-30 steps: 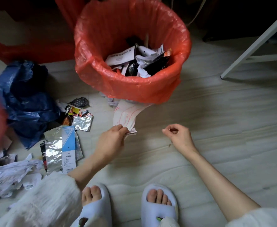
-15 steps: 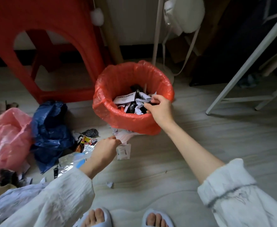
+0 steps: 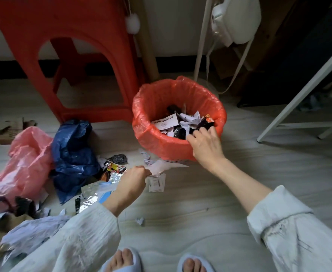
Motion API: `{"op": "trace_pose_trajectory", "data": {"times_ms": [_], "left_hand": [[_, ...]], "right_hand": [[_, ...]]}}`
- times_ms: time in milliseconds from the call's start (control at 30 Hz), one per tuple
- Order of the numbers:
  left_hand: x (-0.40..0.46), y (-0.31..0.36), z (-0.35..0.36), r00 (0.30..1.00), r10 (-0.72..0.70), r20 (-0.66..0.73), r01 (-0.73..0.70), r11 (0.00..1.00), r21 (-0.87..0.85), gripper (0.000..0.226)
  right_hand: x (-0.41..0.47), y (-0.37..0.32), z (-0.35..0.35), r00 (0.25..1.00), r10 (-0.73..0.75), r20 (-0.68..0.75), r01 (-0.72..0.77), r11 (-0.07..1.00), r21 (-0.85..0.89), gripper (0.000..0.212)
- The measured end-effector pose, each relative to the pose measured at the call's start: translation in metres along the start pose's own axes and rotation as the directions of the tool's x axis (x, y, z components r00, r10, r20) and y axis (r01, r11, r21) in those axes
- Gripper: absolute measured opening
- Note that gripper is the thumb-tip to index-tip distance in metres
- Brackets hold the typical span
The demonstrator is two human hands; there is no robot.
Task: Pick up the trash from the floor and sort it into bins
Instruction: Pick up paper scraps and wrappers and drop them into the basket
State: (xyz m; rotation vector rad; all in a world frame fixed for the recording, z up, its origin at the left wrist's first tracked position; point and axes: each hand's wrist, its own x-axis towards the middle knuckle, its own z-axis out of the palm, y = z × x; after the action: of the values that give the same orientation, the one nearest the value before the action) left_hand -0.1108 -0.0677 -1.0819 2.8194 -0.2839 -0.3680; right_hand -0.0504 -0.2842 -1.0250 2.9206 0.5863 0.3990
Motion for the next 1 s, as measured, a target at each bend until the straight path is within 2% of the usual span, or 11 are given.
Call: {"op": "trace_pose_trajectory", "data": {"times_ms": [67,133,267,367,433,533,600,733,867,933,1000], "left_hand": [[-0.002,-0.002,-0.004,1.000,-0.012,-0.027,0.012,1.000,-0.018,0.045],[-0.003,-0.002,-0.008,0.998,-0.034,-0.047,0.032,0.999,-0.036,0.043],[-0.010,0.005,-0.020,0.991,-0.098,-0.089,0.092,0.994,-0.066,0.040],[-0.014,0.006,-0.032,0.981,-0.135,-0.137,0.120,0.986,-0.112,0.032],[-0.018,0.006,-0.042,0.967,-0.156,-0.201,0.128,0.981,-0.149,0.026],[-0.024,0.013,-0.064,0.923,-0.188,-0.337,0.124,0.971,-0.204,0.035],[-0.028,0.021,-0.083,0.878,-0.188,-0.439,0.095,0.970,-0.226,0.036],[-0.038,0.036,-0.123,0.781,-0.144,-0.608,0.005,0.974,-0.225,0.039],[-0.049,0.056,-0.156,0.707,-0.032,-0.707,-0.138,0.974,-0.182,0.038],[-0.053,0.068,-0.169,0.671,0.049,-0.740,-0.219,0.966,-0.135,0.038],[-0.057,0.080,-0.178,0.647,0.128,-0.751,-0.296,0.951,-0.093,0.037]], "right_hand": [[-0.006,0.018,0.001,0.996,0.082,-0.017,-0.081,0.996,0.028,0.026],[-0.014,0.034,-0.001,0.986,0.165,0.026,-0.166,0.985,0.048,0.035],[-0.042,0.047,-0.005,0.947,0.282,0.155,-0.298,0.951,0.089,0.027],[-0.062,0.048,-0.005,0.905,0.324,0.275,-0.353,0.934,0.062,0.023],[-0.071,0.046,-0.008,0.887,0.336,0.316,-0.369,0.928,0.049,0.028],[-0.072,0.042,-0.021,0.874,0.327,0.360,-0.380,0.921,0.087,0.039],[-0.070,0.040,-0.034,0.874,0.332,0.355,-0.401,0.905,0.143,0.047],[-0.060,0.033,-0.067,0.889,0.337,0.311,-0.427,0.854,0.298,0.047],[-0.045,0.022,-0.103,0.873,0.381,0.304,-0.484,0.597,0.640,0.054],[-0.037,0.018,-0.122,0.915,0.327,0.236,-0.396,0.614,0.683,0.067],[-0.028,0.015,-0.138,0.958,0.232,0.171,-0.287,0.714,0.638,0.083]]}}
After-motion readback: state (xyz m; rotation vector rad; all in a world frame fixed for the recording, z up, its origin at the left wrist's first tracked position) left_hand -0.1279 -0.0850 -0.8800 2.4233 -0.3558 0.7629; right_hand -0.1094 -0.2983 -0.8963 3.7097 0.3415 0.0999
